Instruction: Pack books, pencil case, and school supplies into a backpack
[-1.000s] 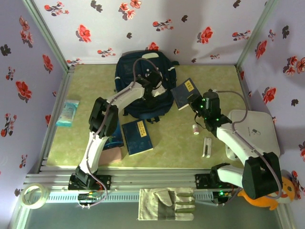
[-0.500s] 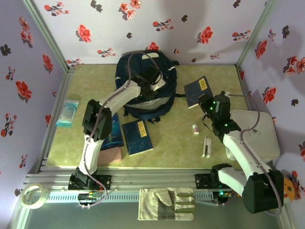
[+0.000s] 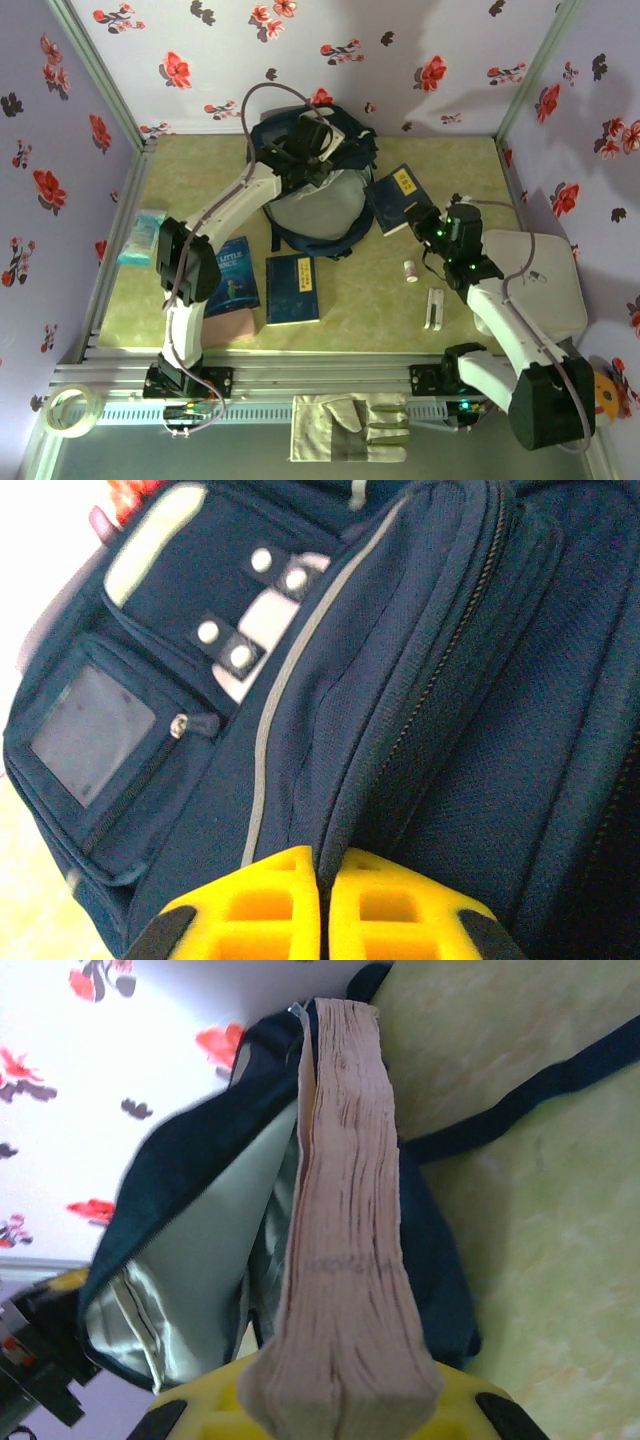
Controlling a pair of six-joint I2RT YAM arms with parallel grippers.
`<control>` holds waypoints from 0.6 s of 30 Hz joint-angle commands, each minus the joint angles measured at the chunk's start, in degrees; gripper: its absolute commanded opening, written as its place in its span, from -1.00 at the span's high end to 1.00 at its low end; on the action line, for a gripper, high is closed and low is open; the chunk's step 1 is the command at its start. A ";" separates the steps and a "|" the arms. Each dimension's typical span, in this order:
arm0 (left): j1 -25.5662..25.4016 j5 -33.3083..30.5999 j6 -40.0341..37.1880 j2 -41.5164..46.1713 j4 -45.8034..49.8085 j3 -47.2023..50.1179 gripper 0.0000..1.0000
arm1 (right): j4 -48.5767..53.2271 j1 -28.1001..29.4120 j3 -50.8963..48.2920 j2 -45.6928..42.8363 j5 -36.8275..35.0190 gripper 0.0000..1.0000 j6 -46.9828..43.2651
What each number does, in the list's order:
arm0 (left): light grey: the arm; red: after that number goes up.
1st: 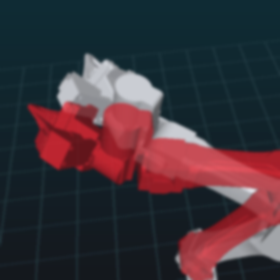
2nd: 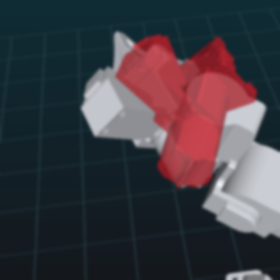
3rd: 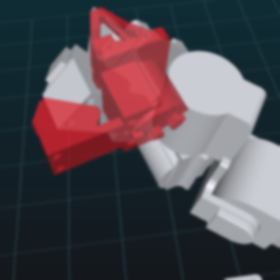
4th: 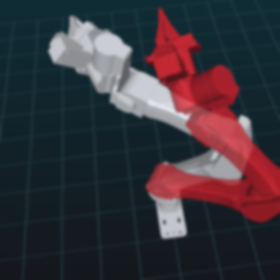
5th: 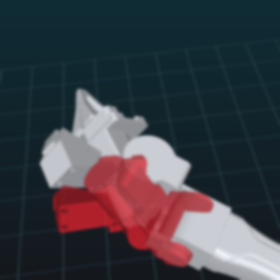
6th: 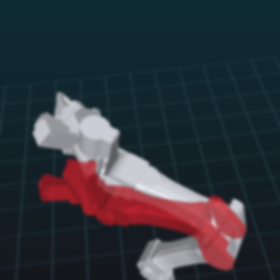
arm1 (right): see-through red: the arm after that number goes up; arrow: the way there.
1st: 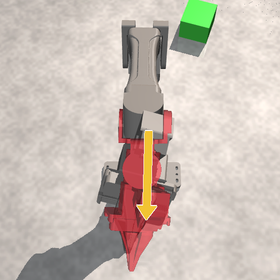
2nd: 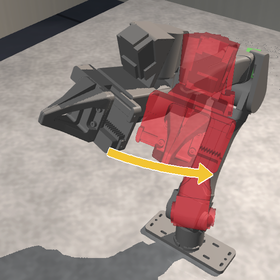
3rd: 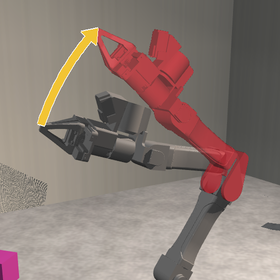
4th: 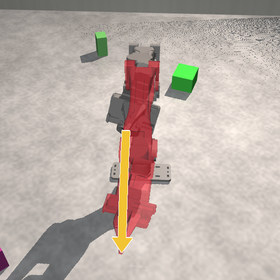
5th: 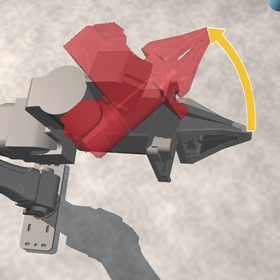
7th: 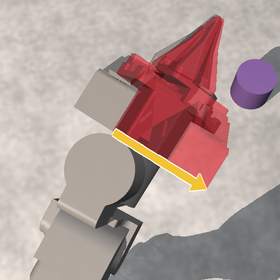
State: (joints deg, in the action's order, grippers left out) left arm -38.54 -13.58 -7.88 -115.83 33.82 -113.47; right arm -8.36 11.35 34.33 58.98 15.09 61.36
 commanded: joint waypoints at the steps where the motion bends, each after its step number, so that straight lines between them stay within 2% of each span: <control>1: -0.83 -2.21 3.45 5.71 -15.19 -1.14 1.00 | -10.60 0.81 -0.69 3.29 7.67 0.77 3.71; 8: -1.41 -1.63 4.86 5.12 -16.96 -1.91 1.00 | -19.37 7.26 3.76 15.39 4.00 0.78 6.25; 18: -1.62 -1.01 6.36 4.33 -15.27 -3.13 1.00 | -32.07 9.62 16.82 36.25 0.41 0.79 13.83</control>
State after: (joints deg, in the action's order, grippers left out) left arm -39.92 -13.52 -3.92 -114.34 27.44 -113.43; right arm -31.35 20.60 47.24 92.16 17.21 71.64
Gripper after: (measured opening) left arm 0.062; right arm 0.127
